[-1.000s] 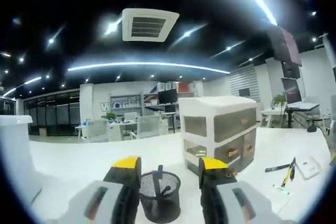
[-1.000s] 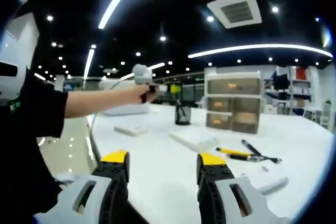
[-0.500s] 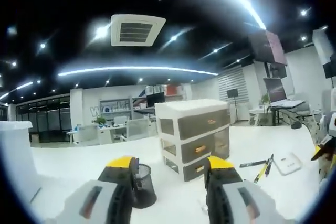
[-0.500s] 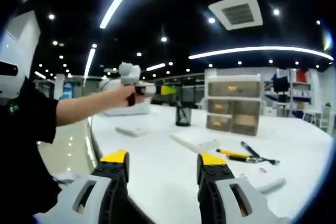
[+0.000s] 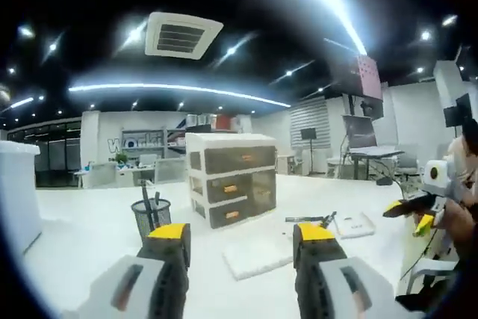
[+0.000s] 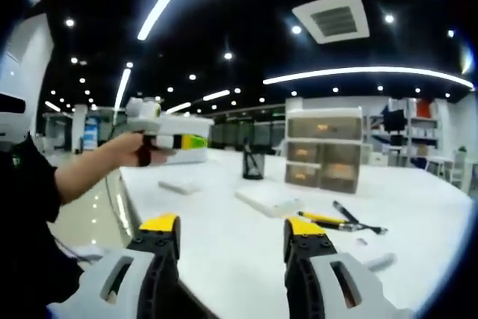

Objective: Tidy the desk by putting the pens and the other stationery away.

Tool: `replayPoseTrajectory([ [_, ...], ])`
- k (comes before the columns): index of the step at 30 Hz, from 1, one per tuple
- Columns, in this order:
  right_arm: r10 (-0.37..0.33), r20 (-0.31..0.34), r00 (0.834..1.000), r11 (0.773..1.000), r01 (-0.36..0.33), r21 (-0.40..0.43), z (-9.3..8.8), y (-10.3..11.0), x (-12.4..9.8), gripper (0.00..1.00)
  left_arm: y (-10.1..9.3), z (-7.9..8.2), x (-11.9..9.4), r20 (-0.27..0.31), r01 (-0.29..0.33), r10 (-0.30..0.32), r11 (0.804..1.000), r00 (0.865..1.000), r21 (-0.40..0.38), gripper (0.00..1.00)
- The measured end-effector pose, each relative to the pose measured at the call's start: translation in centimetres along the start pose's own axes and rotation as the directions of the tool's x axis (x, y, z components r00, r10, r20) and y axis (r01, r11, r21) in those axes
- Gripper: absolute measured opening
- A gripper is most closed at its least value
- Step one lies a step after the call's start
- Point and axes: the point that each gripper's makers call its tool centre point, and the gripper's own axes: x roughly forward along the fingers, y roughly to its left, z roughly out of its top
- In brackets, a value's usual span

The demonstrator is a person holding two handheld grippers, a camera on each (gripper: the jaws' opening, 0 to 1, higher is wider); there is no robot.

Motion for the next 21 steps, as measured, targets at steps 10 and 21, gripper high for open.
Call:
replayPoseTrajectory([
  [10, -0.011, 0.007, 1.000, 1.000, 0.012, -0.015, 0.8, -0.4, -0.7, 0.55, -3.5, -0.3, -4.8, 0.035, 0.032, -0.033, 0.999, 0.999, 0.018, 0.59],
  [21, -0.034, 0.013, 0.999, 0.999, 0.034, 0.001, 0.8, -1.3, -1.9, 0.56, -4.4, -1.1, -8.3, 0.031, 0.024, -0.024, 1.000, 0.999, -0.007, 0.60],
])
